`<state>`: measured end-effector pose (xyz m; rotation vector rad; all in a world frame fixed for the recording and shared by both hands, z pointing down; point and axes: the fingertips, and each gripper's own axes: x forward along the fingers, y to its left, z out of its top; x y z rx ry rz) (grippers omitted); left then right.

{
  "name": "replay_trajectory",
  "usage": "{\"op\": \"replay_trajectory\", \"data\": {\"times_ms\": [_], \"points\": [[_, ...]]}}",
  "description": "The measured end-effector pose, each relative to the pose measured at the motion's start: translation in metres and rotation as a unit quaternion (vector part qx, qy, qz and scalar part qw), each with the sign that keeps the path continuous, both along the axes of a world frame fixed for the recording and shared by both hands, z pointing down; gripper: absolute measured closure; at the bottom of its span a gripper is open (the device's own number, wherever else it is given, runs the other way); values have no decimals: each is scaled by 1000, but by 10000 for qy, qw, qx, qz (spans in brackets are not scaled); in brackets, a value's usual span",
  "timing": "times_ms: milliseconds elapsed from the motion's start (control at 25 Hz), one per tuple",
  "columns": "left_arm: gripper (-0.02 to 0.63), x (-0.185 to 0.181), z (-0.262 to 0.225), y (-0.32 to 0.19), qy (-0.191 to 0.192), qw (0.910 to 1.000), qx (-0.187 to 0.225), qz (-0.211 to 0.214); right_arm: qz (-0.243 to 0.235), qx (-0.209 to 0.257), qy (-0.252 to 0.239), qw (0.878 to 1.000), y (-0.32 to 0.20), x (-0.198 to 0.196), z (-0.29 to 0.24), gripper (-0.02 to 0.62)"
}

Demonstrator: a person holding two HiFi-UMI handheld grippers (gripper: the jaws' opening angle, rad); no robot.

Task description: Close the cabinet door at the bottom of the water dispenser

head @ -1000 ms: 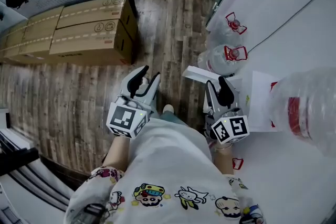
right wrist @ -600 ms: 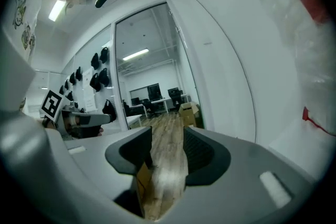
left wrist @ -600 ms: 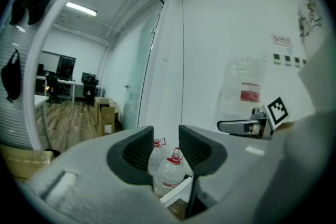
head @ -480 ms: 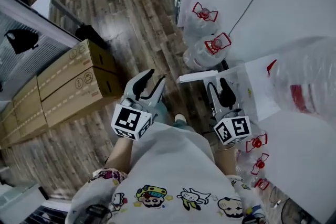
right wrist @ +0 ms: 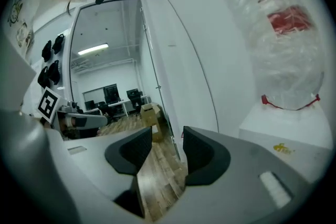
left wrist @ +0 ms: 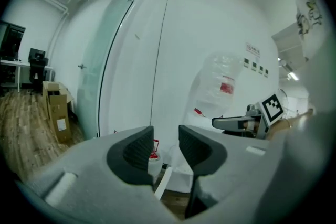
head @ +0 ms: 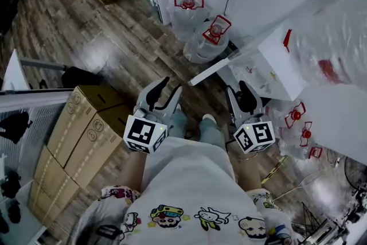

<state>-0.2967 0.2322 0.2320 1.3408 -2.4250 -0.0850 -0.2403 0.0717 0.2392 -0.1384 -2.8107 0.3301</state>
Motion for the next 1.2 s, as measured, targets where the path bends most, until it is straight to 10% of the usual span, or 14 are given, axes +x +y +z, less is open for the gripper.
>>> {"op": "replay_trajectory", "data": {"times_ms": [320, 1200], "points": [[462, -14, 29, -29, 216, 9960, -117, 854, 880, -119, 212, 9958, -12, 9, 23, 416], [462, 2, 119, -82, 661, 9836, -576, 1574, 1668, -532, 677, 9822, -41, 45, 101, 422]]}}
